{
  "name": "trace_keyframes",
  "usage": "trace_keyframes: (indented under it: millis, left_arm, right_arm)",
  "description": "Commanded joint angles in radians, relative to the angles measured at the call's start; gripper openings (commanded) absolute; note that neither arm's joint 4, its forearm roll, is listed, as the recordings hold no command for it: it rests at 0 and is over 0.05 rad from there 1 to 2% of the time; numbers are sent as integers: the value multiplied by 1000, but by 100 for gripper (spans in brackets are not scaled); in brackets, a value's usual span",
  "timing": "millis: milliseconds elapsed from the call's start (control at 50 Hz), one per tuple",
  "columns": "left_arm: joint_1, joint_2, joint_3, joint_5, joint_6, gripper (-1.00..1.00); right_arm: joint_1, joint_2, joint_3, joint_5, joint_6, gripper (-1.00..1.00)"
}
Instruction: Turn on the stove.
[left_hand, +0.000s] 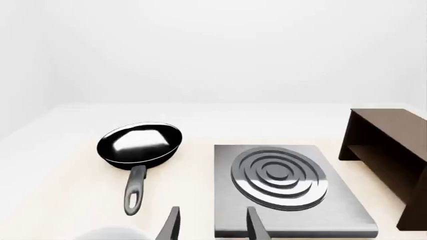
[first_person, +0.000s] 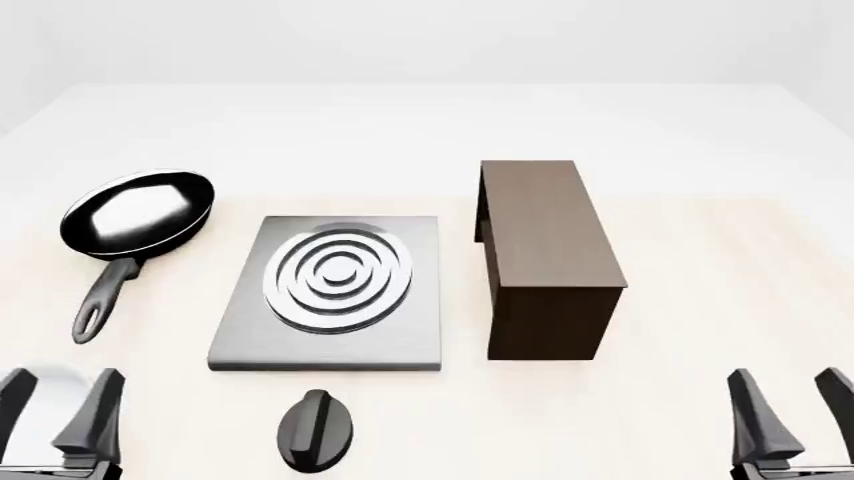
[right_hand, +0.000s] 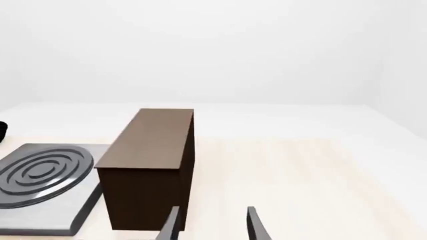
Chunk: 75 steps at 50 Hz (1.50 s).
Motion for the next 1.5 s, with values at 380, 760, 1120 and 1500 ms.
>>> trace_keyframes:
  millis: [380,760,1120,1500]
  left_arm:
    - [4,58,-161,167,38,100]
    - [-50,194,-536,411,27,100]
    - [-128,391,-711,540,61,100]
    - [-173,531,-674,577,-23,100]
  right_arm:
    - [23,8,-3,-3,4,100]
    - [23,8,-3,-3,4,100]
    - [23,8,-3,-3,4,100]
    - [23,8,-3,-3,3,100]
